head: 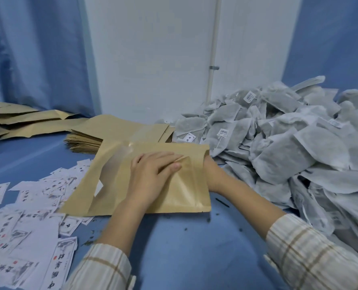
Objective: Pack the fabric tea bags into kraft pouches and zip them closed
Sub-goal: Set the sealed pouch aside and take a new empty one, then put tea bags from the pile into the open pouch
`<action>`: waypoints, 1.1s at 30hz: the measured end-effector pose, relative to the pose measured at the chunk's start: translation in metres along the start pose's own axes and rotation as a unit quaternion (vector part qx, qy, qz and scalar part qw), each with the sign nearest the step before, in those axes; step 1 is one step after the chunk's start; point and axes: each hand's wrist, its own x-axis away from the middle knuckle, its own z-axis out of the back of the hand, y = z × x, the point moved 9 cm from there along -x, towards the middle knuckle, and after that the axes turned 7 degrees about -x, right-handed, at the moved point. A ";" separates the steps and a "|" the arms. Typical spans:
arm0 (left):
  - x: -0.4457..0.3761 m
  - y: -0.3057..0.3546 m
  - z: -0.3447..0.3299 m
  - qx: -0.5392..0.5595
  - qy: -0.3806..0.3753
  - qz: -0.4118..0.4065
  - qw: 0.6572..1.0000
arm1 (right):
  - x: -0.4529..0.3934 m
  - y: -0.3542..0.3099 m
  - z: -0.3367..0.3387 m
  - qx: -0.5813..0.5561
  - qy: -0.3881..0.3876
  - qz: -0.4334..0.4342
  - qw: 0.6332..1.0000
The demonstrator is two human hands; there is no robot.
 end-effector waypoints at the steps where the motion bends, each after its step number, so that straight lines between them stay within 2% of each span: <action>1: 0.000 0.000 -0.002 0.015 0.005 0.009 1.000 | 0.002 -0.002 0.013 0.010 0.051 0.029 0.998; 2: 0.000 0.002 -0.006 0.028 0.004 0.018 0.999 | 0.009 -0.002 0.029 0.042 0.100 0.057 0.992; 5: -0.005 0.011 -0.024 0.055 -0.008 0.021 0.998 | 0.023 0.029 0.059 0.173 0.190 0.021 0.966; 9: -0.010 0.015 -0.045 0.058 -0.032 0.036 0.997 | 0.028 0.069 0.047 0.354 0.126 -0.082 0.923; 12: -0.010 0.012 -0.053 0.057 -0.025 0.041 0.997 | 0.027 0.078 0.045 0.374 0.136 -0.096 0.912; 15: -0.008 0.006 -0.056 0.048 -0.018 0.046 0.998 | 0.026 0.074 0.052 0.358 0.165 -0.068 0.916; 18: -0.010 -0.001 -0.054 0.041 -0.005 0.065 0.997 | 0.034 0.061 0.079 0.263 0.265 -0.040 0.927; 21: -0.013 -0.007 -0.045 0.063 0.027 0.074 0.995 | 0.047 0.061 0.110 0.036 0.367 -0.034 0.929; 25: -0.013 -0.014 -0.036 0.082 0.054 0.086 0.992 | 0.055 0.086 0.121 -0.231 0.420 -0.070 0.875; 28: -0.013 -0.015 -0.036 0.082 0.049 0.090 0.991 | 0.055 0.102 0.108 -0.356 0.410 -0.107 0.833; 31: -0.013 -0.010 -0.035 0.097 0.049 0.086 0.990 | 0.042 0.100 0.086 -0.368 0.346 -0.119 0.855; 33: -0.014 0.000 -0.037 0.116 0.043 0.076 0.989 | 0.027 0.087 0.062 -0.399 0.250 -0.104 0.876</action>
